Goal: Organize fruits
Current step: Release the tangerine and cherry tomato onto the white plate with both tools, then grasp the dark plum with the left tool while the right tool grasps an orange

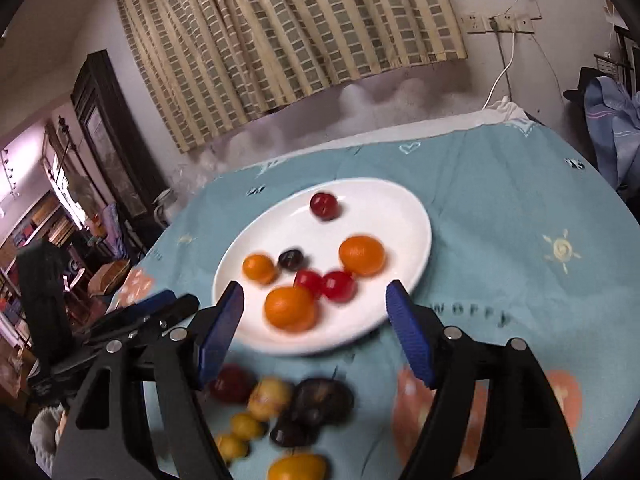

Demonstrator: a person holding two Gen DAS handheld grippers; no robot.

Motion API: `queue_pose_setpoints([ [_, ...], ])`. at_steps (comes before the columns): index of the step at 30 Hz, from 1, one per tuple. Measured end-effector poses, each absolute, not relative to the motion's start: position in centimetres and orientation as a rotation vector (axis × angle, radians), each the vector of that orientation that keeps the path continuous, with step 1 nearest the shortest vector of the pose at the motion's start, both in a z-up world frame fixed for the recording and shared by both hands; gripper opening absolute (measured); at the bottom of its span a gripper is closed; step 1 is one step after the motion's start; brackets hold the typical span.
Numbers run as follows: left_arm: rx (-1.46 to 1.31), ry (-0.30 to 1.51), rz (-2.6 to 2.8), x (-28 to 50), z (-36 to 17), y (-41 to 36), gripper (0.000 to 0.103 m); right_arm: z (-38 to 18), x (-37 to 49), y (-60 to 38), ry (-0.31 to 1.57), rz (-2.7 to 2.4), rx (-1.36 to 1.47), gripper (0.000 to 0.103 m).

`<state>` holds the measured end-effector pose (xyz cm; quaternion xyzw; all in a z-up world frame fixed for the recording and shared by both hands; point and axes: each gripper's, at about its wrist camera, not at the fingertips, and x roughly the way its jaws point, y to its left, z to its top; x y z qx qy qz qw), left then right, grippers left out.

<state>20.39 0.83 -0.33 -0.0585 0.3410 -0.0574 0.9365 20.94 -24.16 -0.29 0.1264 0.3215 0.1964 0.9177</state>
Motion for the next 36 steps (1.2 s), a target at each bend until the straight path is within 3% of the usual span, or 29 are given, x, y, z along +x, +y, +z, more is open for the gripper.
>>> queue_pose_setpoints([
  [4,-0.125,0.742,-0.077,17.6,-2.5,2.2,0.073,-1.7,17.5,-25.4,0.669,0.366,0.292,0.087],
  [18,0.058,0.820,-0.056,18.1,-5.3,0.0,0.073,-3.1,15.5,-22.7,0.755,0.421,0.166,0.087],
  [19,0.050,0.836,-0.065,18.5,-5.5,0.1,0.071,-3.2,15.5,-22.5,0.758,0.422,0.157,0.087],
  [22,0.005,0.865,-0.102,19.2,-5.9,0.5,0.041,-3.4,15.6,-22.1,0.772,0.426,0.139,0.087],
  [23,-0.007,0.874,-0.110,19.3,-6.0,0.6,0.035,-3.4,15.6,-22.1,0.774,0.426,0.134,0.087],
  [31,-0.011,0.851,-0.124,19.0,-5.8,0.8,0.033,-5.2,14.6,-20.7,0.832,0.417,0.012,0.086],
  [33,-0.028,0.856,-0.123,19.1,-5.9,1.1,0.033,-6.0,14.3,-20.0,0.857,0.424,-0.030,0.073],
  [36,-0.048,0.863,-0.124,19.2,-5.9,1.4,0.033,-6.8,14.4,-19.4,0.879,0.438,-0.053,0.064],
])
